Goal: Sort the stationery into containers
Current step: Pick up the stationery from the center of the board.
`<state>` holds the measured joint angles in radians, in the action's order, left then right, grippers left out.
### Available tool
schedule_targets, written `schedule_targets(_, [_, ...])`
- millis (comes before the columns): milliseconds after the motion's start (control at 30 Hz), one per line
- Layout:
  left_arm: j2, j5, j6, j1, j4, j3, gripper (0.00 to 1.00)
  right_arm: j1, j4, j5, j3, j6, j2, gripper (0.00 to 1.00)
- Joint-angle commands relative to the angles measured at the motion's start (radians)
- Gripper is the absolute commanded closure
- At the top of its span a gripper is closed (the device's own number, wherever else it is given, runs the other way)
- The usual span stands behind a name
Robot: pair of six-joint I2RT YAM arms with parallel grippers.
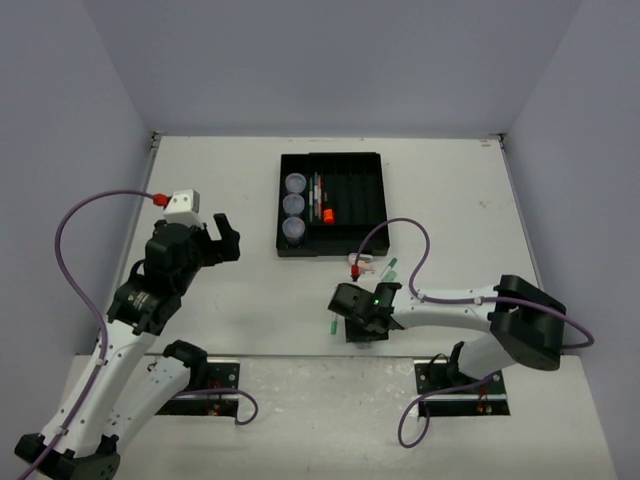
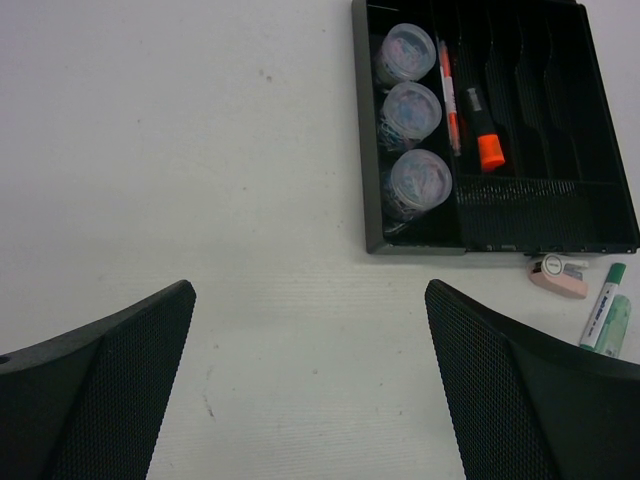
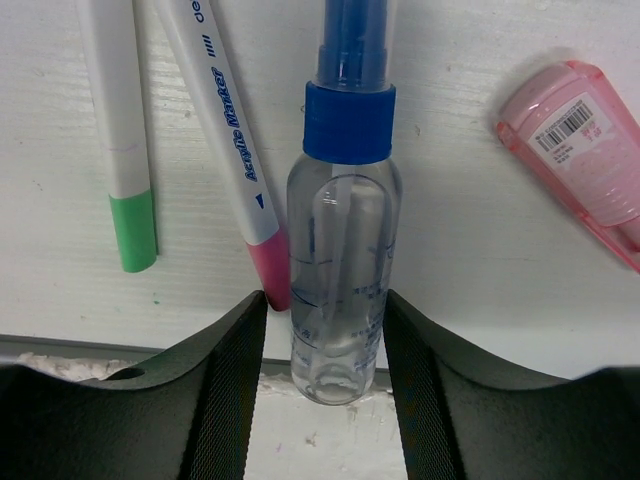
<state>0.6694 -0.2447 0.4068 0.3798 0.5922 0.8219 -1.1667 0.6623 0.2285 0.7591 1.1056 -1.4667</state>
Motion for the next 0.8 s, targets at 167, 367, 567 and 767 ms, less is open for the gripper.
schedule_targets(167, [0.012,0.012,-0.026,-0.009,-0.038,-0.007,0.00,-0.002,0.078,0.111,0.069,-0.015,0.021,0.47])
schedule_targets(367, [0.015,0.013,-0.026,-0.009,-0.037,-0.006,0.00,0.024,0.083,0.120,0.060,-0.042,0.040,0.48])
schedule_targets(567, [0.016,0.012,-0.026,-0.009,-0.038,-0.007,0.00,0.044,0.084,0.134,0.057,-0.059,0.049,0.49])
schedule_targets(767, [0.016,0.012,-0.026,-0.009,-0.037,-0.006,0.00,0.070,0.083,0.143,0.045,-0.076,0.074,0.50])
